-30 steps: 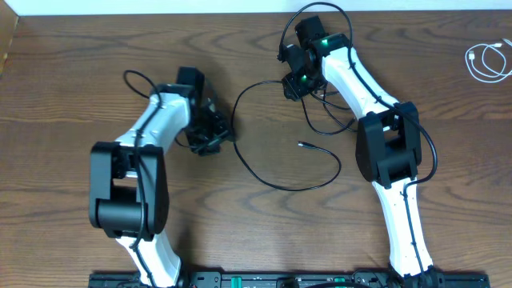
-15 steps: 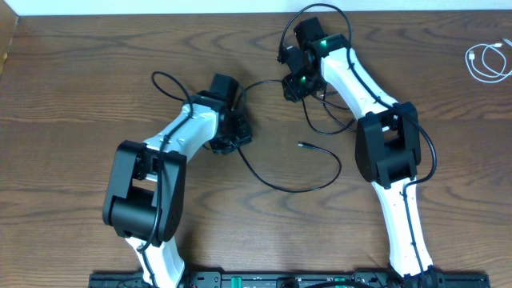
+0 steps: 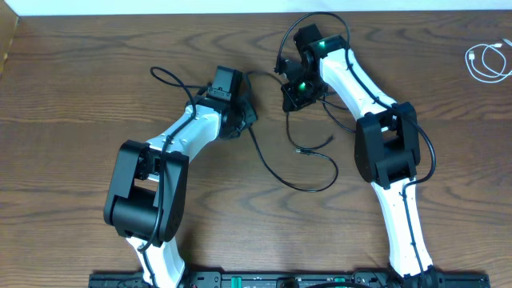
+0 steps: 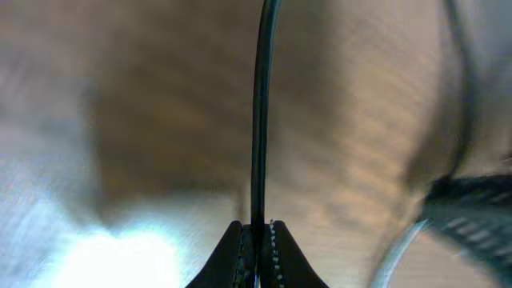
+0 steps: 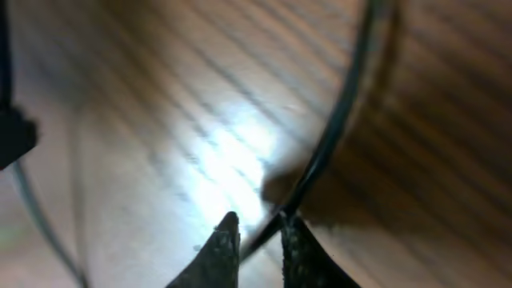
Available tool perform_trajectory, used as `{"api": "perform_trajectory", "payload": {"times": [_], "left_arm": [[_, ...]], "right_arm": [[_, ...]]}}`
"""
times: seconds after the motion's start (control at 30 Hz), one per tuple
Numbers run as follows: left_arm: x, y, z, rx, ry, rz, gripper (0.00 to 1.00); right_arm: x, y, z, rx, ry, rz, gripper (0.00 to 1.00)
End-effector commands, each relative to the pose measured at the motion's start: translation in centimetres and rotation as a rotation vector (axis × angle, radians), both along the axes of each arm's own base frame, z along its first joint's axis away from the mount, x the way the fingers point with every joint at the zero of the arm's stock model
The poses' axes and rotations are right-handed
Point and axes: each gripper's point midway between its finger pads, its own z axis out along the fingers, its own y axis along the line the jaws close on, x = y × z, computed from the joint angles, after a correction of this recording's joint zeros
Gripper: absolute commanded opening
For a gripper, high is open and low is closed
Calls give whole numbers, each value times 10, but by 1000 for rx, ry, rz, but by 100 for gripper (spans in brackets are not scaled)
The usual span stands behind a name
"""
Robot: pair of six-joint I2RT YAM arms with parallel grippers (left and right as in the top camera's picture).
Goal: Untangle cables
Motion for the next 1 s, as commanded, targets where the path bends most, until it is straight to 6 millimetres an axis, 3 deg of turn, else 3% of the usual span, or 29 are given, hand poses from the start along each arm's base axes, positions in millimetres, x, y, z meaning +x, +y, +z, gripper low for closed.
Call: {"api": "perform_trajectory", "payload": {"times": [0.0,0.4,0.5,0.73,0.83,0.97], "left_arm": [[16,-2,5,-25,-61,23,8],[52,5,28,-167,-153,197,8],[59,5,34,-216,-168,212,8],[64,17,36,-252,-158,283,8],[63,17,35,-249,-151,283,8],[58,18,30,-239,-122,287,8]], "right_arm": [[-11,25,28,153,34,25,13],[-17,52,52,352,64,59,16],[-15,54,53,364,55,63,24],[-17,60,56,400,0,157,60],[-13,59,45,308,-59,181,62],[16,30,19,12,-159,49,64]]}}
